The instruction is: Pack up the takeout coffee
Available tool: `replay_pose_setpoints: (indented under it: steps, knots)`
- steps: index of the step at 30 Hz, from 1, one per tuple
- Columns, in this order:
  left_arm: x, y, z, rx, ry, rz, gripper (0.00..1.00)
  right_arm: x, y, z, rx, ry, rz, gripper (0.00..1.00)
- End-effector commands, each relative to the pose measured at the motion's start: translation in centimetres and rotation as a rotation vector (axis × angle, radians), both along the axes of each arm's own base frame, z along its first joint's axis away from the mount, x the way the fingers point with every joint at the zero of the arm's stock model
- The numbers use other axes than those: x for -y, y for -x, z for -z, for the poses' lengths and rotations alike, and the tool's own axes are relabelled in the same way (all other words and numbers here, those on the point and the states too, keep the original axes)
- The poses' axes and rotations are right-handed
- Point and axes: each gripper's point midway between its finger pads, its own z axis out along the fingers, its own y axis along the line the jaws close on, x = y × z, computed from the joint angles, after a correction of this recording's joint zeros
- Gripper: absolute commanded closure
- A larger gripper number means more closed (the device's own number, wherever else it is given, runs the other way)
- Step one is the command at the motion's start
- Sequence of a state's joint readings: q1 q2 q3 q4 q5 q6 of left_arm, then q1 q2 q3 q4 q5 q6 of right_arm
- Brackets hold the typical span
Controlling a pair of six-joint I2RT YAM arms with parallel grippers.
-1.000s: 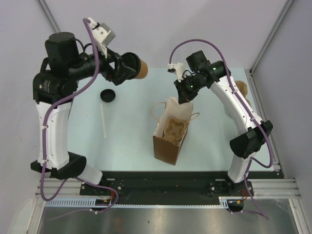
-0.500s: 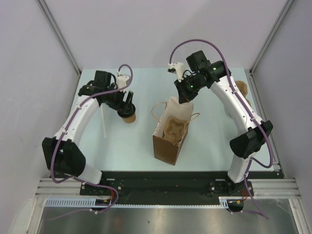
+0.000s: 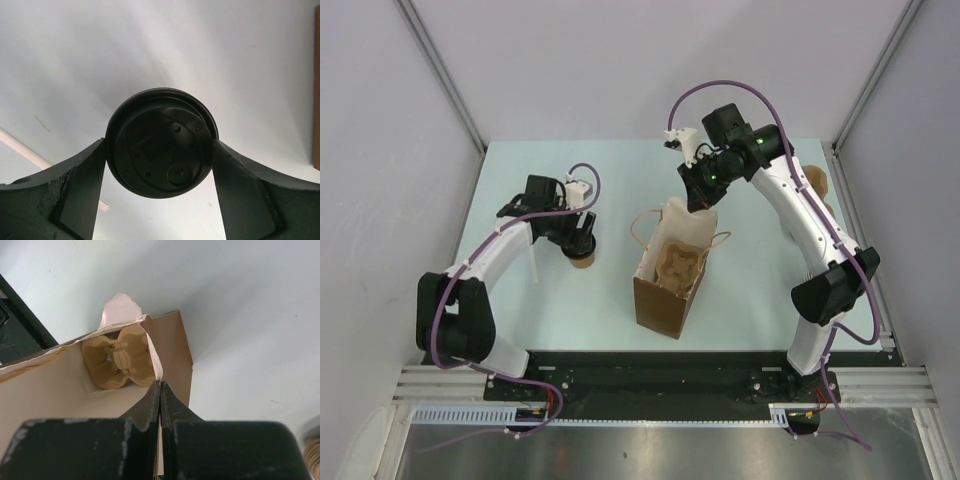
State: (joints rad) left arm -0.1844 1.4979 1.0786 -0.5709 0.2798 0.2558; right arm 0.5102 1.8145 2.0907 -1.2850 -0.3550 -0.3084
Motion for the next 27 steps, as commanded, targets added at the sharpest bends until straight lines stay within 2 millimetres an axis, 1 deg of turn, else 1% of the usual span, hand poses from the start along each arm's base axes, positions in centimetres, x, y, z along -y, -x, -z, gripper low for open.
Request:
replay_pose_setpoints:
  steps: [1,3,4,7,15,16,18,23,24,25,26,27]
  knots:
    - [-0.3,-0.7,0.0,0.073,-0.013,0.009,0.82,0.6,0.3,-1.3,0.037,-0.004,0.004,1.00]
    - [-0.4,-0.4,0.6,0.055,-0.015,0.009,0.75,0.5,0.3,-1.3,0.039,-0.005,0.000,1.00]
    - [-0.4,-0.2,0.7,0.045,-0.012,0.009,0.64,0.5,0.3,-1.4,0.039,-0.007,0.001,1.00]
    - [-0.5,0.3,1.1,0.030,-0.014,0.005,0.50,0.5,0.4,-1.4,0.039,-0.007,-0.003,1.00]
    - [-0.5,0.9,1.3,-0.003,-0.008,-0.007,0.38,0.6,0.3,-1.5,0.042,-0.009,-0.003,1.00]
    - [-0.5,1.0,1.4,-0.012,-0.009,-0.007,0.34,0.5,0.3,-1.5,0.043,-0.008,-0.004,1.00]
    - [-0.7,1.2,1.6,-0.022,-0.009,-0.011,0.31,0.6,0.3,-1.7,0.045,-0.009,-0.001,1.00]
    - [-1.0,1.0,2.0,-0.044,-0.007,-0.020,0.29,0.6,0.3,-1.6,0.043,-0.007,-0.003,1.00]
    - [-1.1,1.0,2.1,-0.048,-0.007,-0.023,0.31,0.6,0.3,-1.7,0.047,-0.008,-0.005,1.00]
    - [-1.3,0.9,2.3,-0.055,-0.008,-0.031,0.35,0.6,0.3,-1.6,0.043,-0.007,-0.003,1.00]
    - [-1.4,0.8,2.2,-0.056,-0.006,-0.033,0.47,0.6,0.3,-1.6,0.043,-0.007,-0.003,1.00]
    - [-1.5,0.7,2.0,-0.053,-0.005,-0.034,0.52,0.6,0.2,-1.6,0.045,-0.006,-0.004,1.00]
